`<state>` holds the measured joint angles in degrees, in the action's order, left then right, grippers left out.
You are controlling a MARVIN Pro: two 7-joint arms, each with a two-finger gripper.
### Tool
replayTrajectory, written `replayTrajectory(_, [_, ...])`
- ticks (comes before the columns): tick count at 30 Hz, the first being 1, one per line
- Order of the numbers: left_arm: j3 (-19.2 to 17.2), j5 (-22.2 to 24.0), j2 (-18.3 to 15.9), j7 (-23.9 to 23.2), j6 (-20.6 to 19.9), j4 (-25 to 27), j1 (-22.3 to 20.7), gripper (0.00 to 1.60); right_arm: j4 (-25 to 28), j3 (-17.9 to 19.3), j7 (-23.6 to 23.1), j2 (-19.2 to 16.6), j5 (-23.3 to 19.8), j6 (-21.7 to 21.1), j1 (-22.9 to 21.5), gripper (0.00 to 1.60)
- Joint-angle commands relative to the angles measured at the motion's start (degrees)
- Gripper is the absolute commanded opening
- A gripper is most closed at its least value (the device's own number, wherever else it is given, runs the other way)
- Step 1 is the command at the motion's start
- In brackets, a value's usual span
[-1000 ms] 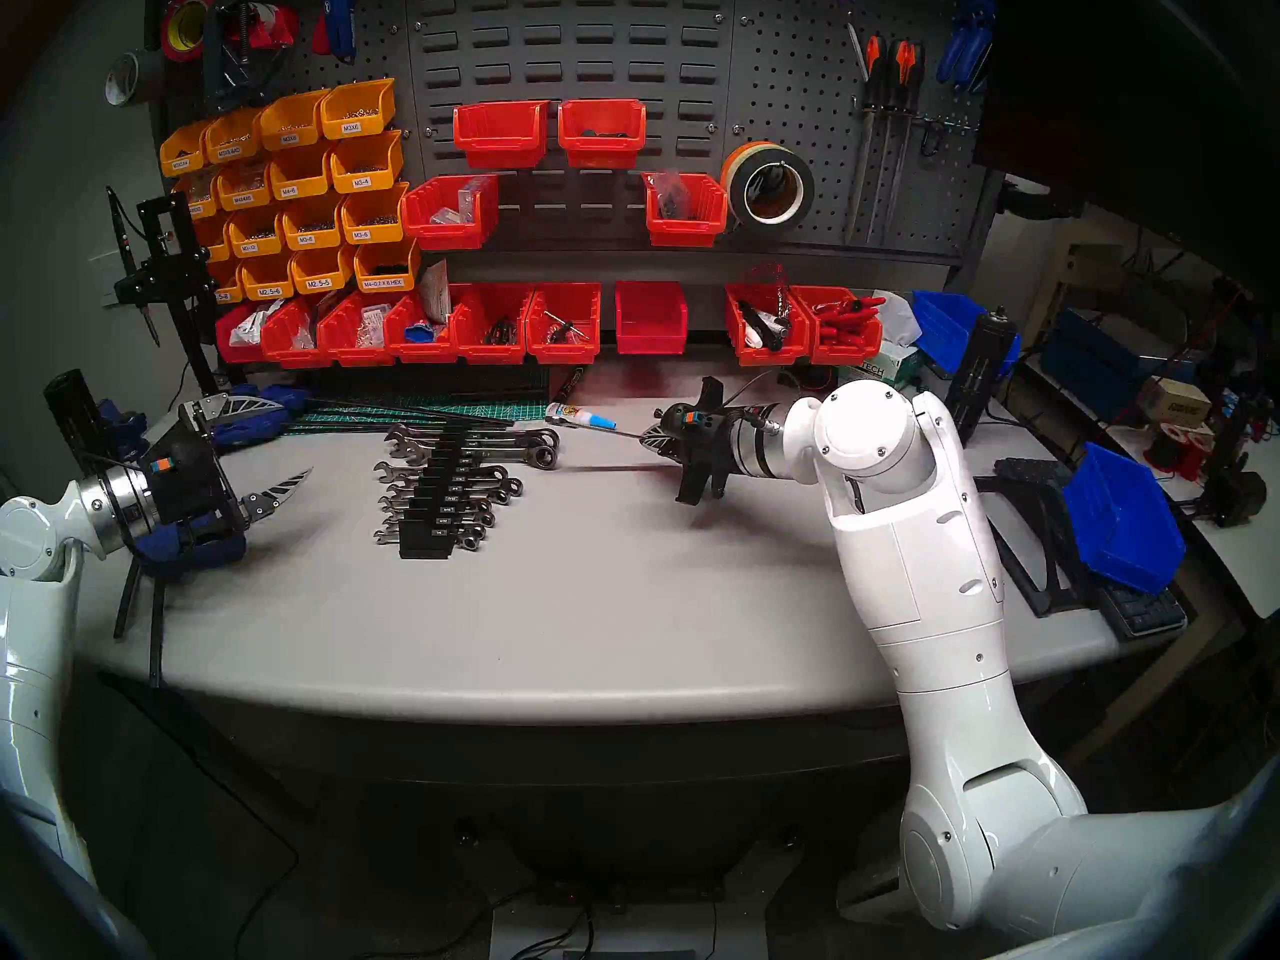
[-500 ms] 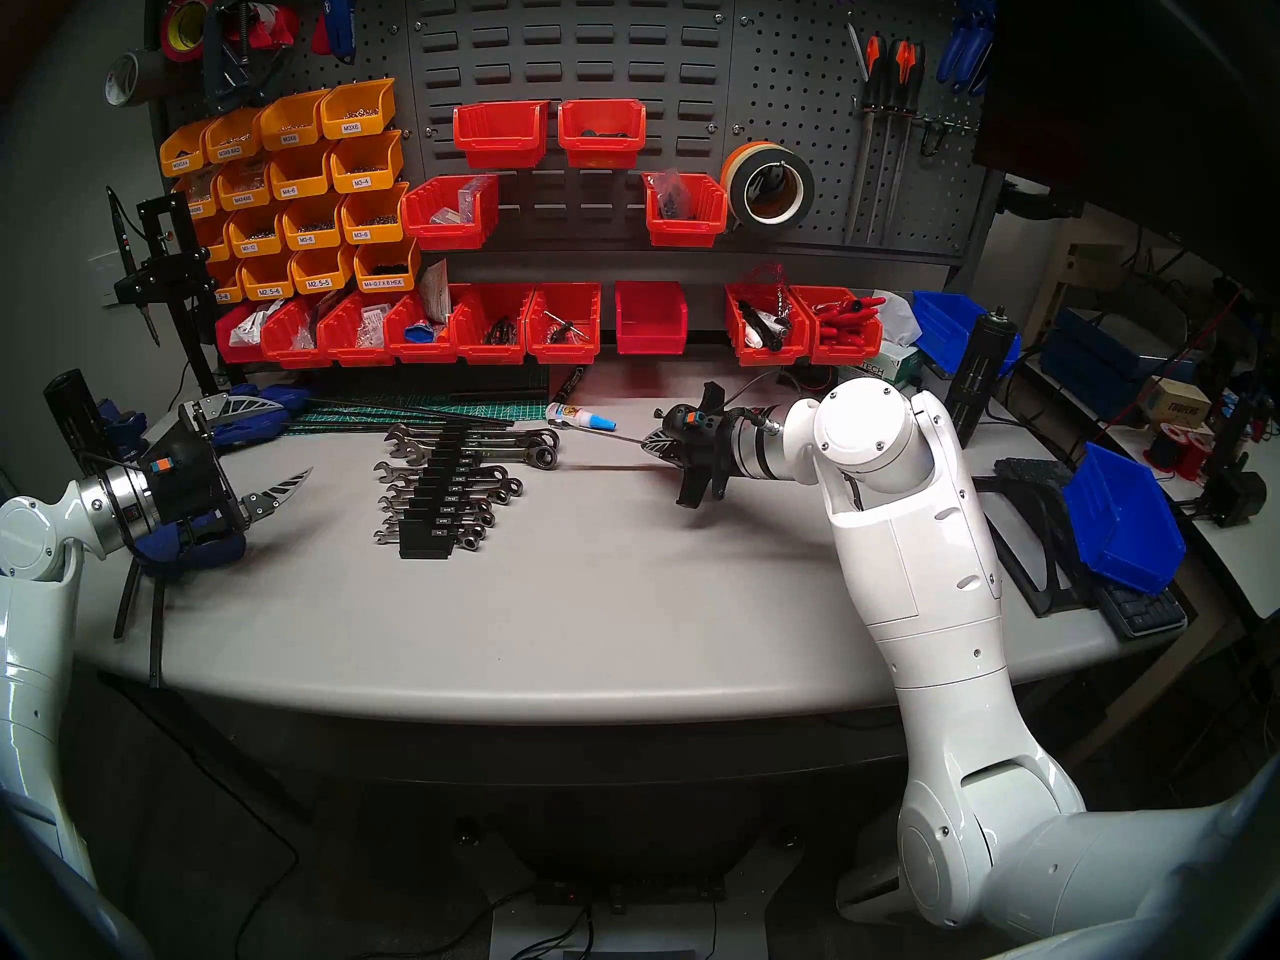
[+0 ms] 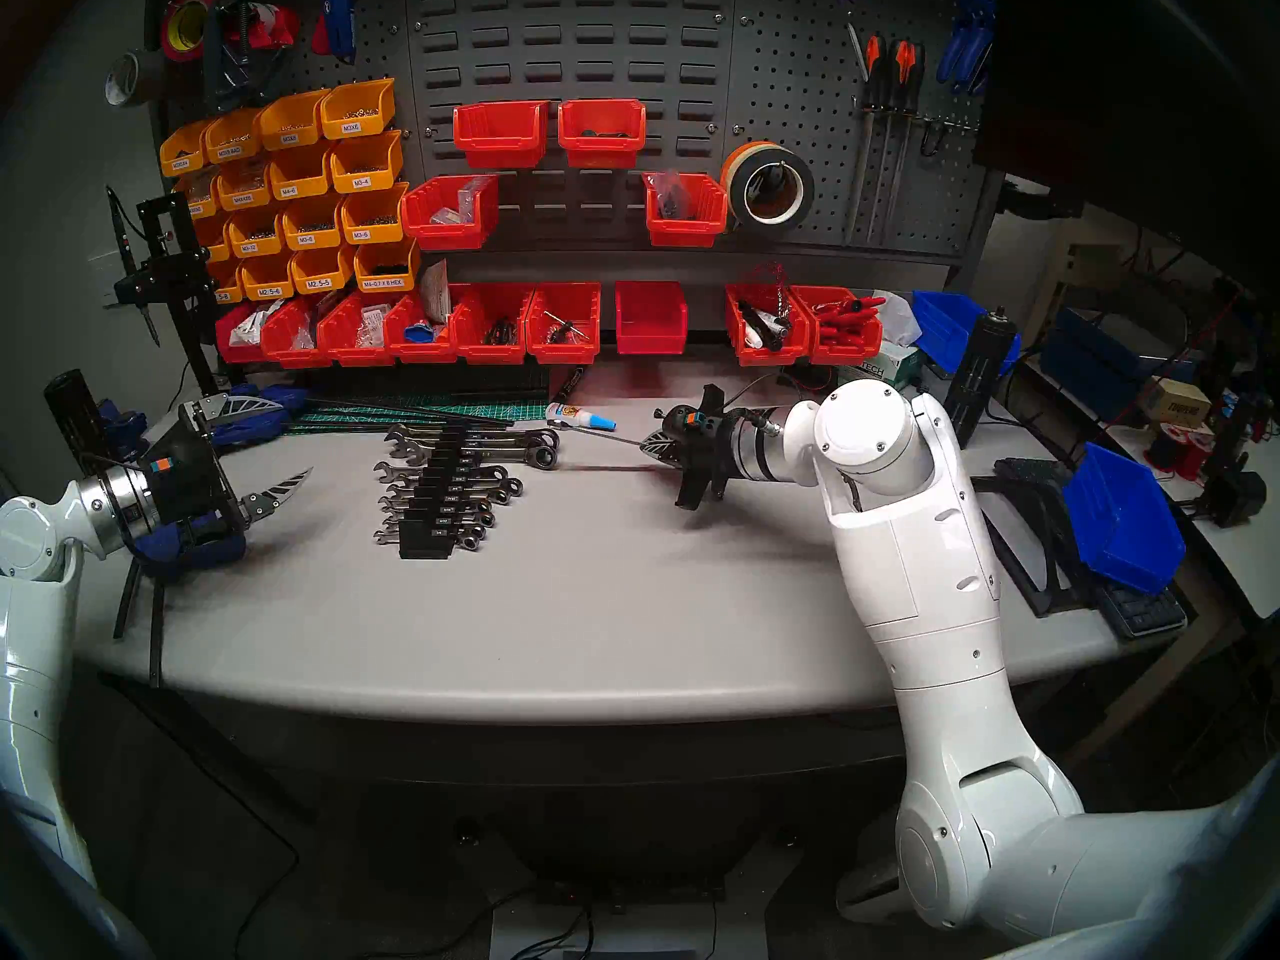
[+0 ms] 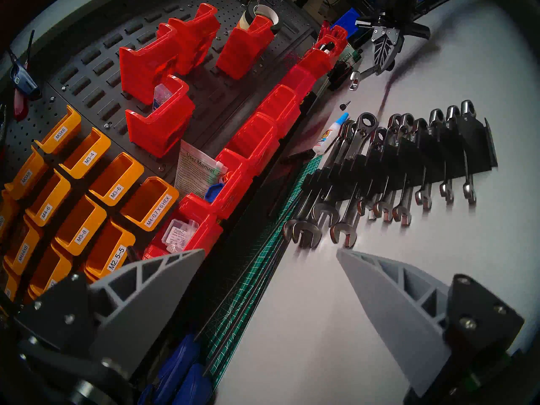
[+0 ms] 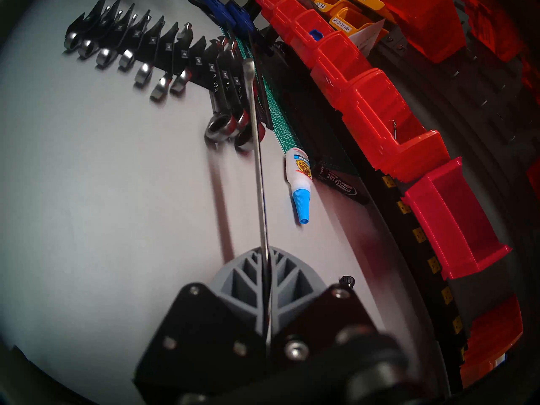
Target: Put the wrenches on the table into the correct slot in the case
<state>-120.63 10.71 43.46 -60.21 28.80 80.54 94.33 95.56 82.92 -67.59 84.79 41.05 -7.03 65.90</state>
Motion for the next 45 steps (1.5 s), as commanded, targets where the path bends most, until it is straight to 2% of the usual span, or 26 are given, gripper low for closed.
replayTrajectory(1, [-1.1,0.8,-0.7,0.3,-0.1,0.7,-1.2,1.6,1.7,0.3,0.5,0.7,-0.6,0.4,-1.4,0.0])
replayTrajectory(45, [-1.1,0.8,-0.7,0.3,-0.1,0.7,-1.2,1.6,1.6,0.8,0.2,1.2,-0.2,0.9,-1.3,0.0])
